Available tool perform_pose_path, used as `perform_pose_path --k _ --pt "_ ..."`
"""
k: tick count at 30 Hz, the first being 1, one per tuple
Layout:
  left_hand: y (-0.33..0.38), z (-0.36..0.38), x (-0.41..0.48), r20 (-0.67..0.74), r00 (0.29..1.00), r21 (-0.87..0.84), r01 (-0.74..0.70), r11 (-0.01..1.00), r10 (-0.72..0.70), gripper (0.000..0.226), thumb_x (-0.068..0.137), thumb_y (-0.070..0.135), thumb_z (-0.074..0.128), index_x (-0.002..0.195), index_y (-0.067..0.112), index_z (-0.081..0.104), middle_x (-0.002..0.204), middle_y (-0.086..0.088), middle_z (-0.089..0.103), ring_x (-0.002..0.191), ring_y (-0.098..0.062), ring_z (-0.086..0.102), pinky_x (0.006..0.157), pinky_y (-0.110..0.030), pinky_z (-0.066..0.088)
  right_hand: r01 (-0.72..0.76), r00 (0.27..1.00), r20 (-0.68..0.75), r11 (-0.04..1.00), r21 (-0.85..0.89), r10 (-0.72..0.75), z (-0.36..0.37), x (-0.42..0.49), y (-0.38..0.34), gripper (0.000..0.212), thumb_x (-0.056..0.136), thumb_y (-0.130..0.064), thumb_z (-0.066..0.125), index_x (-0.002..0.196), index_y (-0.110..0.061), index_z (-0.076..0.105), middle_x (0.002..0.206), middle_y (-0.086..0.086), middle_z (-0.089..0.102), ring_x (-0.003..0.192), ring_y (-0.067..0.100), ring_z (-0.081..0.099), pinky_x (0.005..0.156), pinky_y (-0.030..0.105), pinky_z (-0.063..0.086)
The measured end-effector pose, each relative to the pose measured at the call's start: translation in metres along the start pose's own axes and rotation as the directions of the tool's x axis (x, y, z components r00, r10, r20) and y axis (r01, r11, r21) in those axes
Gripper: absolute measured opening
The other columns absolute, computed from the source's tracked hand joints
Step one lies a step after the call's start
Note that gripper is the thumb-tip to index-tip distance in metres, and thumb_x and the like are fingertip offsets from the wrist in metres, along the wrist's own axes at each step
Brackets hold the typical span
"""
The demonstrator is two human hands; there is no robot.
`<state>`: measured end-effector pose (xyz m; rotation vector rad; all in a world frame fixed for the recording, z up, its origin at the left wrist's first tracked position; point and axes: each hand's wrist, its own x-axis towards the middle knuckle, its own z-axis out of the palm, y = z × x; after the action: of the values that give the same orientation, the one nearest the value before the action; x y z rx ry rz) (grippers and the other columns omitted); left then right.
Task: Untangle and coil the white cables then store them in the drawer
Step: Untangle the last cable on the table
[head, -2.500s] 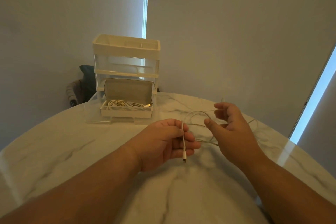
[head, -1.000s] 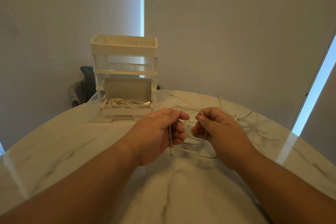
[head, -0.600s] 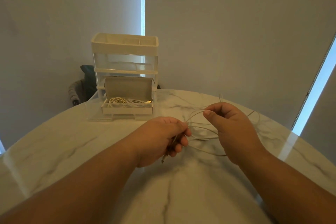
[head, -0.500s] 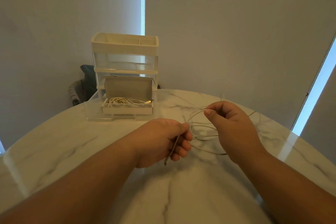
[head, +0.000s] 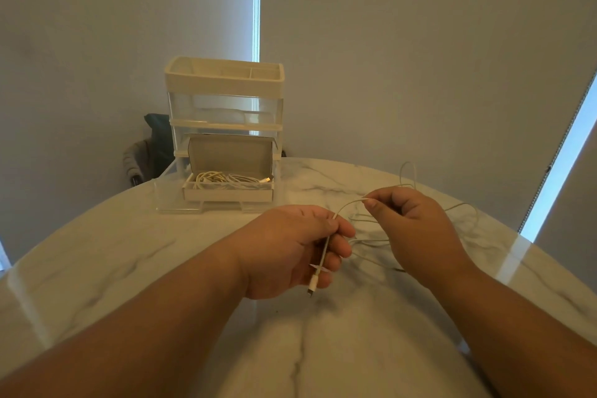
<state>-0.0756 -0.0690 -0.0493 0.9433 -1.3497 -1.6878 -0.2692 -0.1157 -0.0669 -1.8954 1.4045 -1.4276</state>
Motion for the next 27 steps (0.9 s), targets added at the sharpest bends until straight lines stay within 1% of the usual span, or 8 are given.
perform_pose_path --k 4,9,13,16,18,21,23,27 --pt "0.0015 -0.0001 0.0010 -0.033 0.999 0.012 0.024 1.000 -0.023 0.026 0.103 0.017 0.041 0.094 0.008 0.064 0.067 -0.002 0.050 0.050 -0.009 0.032 0.046 -0.021 0.023 0.002 1.000 0.012 1.000 -0.012 -0.002 0.0004 0.0002 0.0025 0.006 0.093 -0.030 0.067 0.093 -0.030 0.073 0.093 -0.016 0.070 0.086 -0.011 0.060 0.069 0.009 0.042" --pt "0.0030 0.0010 -0.0023 -0.022 0.997 0.055 0.079 0.995 -0.078 0.026 0.102 0.019 0.043 0.104 0.006 0.065 0.067 -0.003 0.051 0.050 -0.009 0.029 0.048 -0.022 0.019 0.035 0.999 0.003 0.999 -0.008 -0.035 -0.0019 0.0004 -0.0002 0.009 0.092 -0.026 0.068 0.087 -0.032 0.072 0.090 -0.015 0.070 0.085 -0.010 0.061 0.068 0.007 0.042" --pt "0.0009 0.0010 -0.0013 -0.038 0.998 0.103 0.055 0.993 -0.051 0.027 0.104 0.013 0.036 0.113 0.004 0.060 0.064 -0.004 0.055 0.050 -0.012 0.039 0.047 -0.023 0.030 0.043 0.999 -0.005 0.999 -0.004 -0.043 -0.0029 0.0012 0.0001 0.009 0.091 -0.025 0.069 0.087 -0.031 0.073 0.090 -0.016 0.070 0.085 -0.008 0.062 0.071 0.012 0.044" --pt "0.0013 -0.0007 -0.0014 -0.022 0.998 0.099 0.059 0.993 -0.057 0.025 0.105 0.011 0.036 0.104 0.003 0.060 0.069 -0.009 0.066 0.075 -0.025 0.068 0.065 -0.030 0.053 0.048 0.999 -0.013 0.999 0.015 -0.048 -0.0032 0.0014 0.0007 0.009 0.091 -0.023 0.070 0.088 -0.031 0.073 0.090 -0.015 0.070 0.085 -0.008 0.063 0.069 0.009 0.044" --pt "0.0015 -0.0014 -0.0011 -0.025 0.997 0.097 0.081 0.992 -0.079 0.024 0.105 0.013 0.038 0.105 0.003 0.060 0.079 -0.013 0.071 0.078 -0.024 0.070 0.068 -0.029 0.054 0.061 0.998 -0.019 0.998 0.016 -0.061 -0.0040 0.0018 0.0005 0.009 0.090 -0.023 0.070 0.088 -0.031 0.073 0.090 -0.015 0.070 0.085 -0.007 0.063 0.067 0.006 0.045" --pt "0.0005 0.0001 -0.0014 -0.082 0.990 0.137 0.124 0.983 -0.114 0.023 0.105 0.015 0.039 0.105 0.005 0.061 0.086 -0.011 0.072 0.049 -0.010 0.048 0.049 -0.021 0.033 0.083 0.996 -0.027 0.996 -0.015 -0.084 -0.0050 0.0027 -0.0007 0.012 0.090 -0.024 0.070 0.085 -0.036 0.071 0.090 -0.015 0.070 0.087 -0.005 0.062 0.070 0.010 0.045" --pt "0.0007 -0.0001 -0.0006 -0.098 0.986 0.124 0.144 0.982 -0.132 0.024 0.104 0.016 0.040 0.106 0.005 0.061 0.080 -0.008 0.070 0.045 -0.007 0.032 0.047 -0.021 0.022 0.096 0.995 -0.024 0.994 -0.042 -0.097 -0.0053 0.0028 -0.0014 0.013 0.090 -0.025 0.070 0.086 -0.037 0.071 0.091 -0.016 0.070 0.088 -0.004 0.062 0.072 0.013 0.044" --pt "0.0040 -0.0008 -0.0025 -0.010 0.995 0.107 0.105 0.989 -0.104 0.026 0.102 0.019 0.041 0.100 0.005 0.063 0.071 -0.006 0.063 0.044 -0.007 0.029 0.049 -0.023 0.018 0.109 0.994 -0.008 0.992 -0.059 -0.110 -0.0058 0.0026 -0.0025 0.013 0.091 -0.025 0.069 0.087 -0.037 0.071 0.090 -0.018 0.069 0.088 -0.010 0.060 0.068 0.004 0.043"
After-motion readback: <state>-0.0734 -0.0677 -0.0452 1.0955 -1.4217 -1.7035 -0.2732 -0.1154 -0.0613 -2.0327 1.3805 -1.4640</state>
